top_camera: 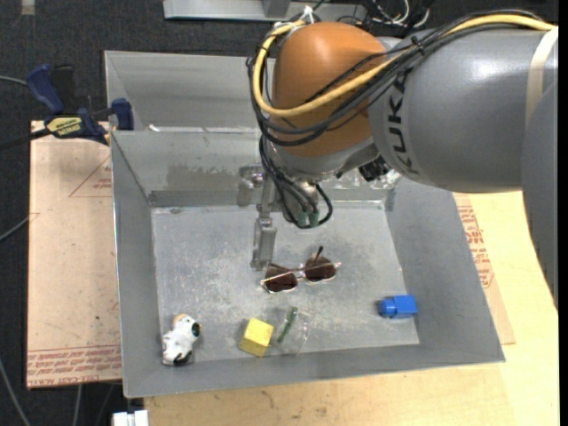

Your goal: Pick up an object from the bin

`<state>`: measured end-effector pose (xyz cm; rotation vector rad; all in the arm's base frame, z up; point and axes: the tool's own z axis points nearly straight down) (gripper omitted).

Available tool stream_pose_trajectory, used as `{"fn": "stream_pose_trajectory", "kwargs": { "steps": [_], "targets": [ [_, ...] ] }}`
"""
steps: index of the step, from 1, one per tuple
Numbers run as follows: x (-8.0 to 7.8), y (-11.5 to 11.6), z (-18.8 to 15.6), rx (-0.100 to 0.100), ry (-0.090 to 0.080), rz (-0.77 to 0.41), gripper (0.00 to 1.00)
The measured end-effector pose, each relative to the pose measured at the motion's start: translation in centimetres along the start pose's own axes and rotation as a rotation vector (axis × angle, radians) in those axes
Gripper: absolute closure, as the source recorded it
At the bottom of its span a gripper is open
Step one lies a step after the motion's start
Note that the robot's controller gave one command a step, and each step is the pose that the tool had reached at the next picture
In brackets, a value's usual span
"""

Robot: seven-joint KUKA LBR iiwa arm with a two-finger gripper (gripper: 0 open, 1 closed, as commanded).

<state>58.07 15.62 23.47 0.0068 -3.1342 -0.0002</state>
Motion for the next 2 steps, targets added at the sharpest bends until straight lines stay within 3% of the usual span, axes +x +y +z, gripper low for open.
{"fn": "stream_pose_trajectory", "kwargs": {
  "steps": [1, 2],
  "targets": [
    [-0.2, -0.1, -0.5, -0.001, -0.008, 0.003, 0.0],
    [2.1, -3.0, 5.7, -0.001, -0.011, -0.1, 0.0]
  ]
}}
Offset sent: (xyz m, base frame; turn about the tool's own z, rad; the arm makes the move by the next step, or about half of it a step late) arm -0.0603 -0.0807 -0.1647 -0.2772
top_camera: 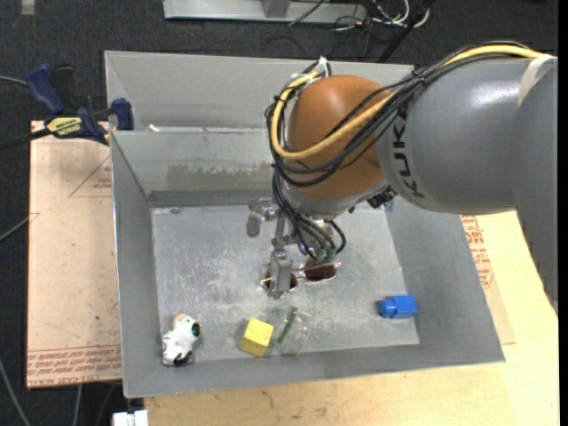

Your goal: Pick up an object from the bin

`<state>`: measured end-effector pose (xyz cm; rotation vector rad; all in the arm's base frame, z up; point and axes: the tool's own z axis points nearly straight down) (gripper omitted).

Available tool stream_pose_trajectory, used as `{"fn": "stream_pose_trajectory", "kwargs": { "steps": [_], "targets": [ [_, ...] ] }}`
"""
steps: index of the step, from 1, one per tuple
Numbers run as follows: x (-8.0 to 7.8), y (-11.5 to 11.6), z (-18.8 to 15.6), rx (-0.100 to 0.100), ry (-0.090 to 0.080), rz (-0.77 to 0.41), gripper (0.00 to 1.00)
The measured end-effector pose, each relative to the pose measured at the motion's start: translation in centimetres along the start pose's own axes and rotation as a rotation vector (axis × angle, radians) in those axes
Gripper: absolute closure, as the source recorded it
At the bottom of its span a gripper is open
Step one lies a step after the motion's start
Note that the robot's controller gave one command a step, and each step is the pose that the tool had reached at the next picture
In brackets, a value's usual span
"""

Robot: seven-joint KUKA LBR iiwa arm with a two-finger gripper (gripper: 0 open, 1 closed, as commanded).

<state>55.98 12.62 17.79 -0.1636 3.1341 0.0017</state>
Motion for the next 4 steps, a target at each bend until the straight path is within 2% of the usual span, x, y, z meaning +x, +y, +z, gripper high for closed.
{"fn": "stream_pose_trajectory", "kwargs": {
  "steps": [1, 2, 3, 4],
  "targets": [
    [0.0, -4.7, 1.5, -0.001, 0.0, -0.369, 0.0],
    [-1.9, -6.4, 2.9, -0.001, -0.001, -0.377, 0.0],
    [-1.0, -7.5, 6.9, 0.0, 0.001, -0.27, 0.0],
    [0.6, -9.5, 10.7, -0.002, -0.002, -0.471, 1.0]
  ]
}}
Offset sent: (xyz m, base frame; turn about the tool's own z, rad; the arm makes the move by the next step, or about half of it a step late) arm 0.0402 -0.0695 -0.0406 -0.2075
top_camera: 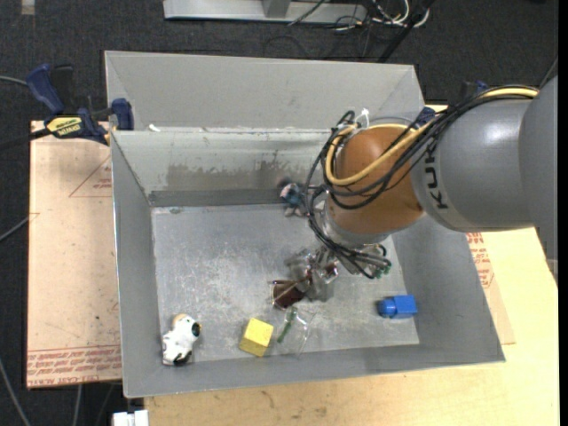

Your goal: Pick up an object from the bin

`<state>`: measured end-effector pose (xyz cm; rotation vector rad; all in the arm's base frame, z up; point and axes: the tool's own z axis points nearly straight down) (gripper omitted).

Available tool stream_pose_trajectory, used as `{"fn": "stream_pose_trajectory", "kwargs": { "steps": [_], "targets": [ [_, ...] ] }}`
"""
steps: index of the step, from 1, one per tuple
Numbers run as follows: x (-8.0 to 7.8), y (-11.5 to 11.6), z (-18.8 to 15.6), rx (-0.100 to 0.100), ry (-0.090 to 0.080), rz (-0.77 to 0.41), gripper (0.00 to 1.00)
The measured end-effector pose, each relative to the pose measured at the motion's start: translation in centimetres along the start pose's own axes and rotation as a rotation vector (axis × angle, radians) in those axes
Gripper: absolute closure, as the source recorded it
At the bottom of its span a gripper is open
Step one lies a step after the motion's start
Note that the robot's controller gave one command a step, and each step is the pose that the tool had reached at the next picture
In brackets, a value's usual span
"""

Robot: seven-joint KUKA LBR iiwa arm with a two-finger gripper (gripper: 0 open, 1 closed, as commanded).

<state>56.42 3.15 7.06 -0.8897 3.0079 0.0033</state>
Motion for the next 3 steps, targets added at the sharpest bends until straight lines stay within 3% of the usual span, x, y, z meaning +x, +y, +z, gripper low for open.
{"fn": "stream_pose_trajectory", "kwargs": {
  "steps": [3],
  "targets": [
    [0.2, 0.2, -2.3, -0.005, 0.009, 0.001, 1.0]
  ]
}}
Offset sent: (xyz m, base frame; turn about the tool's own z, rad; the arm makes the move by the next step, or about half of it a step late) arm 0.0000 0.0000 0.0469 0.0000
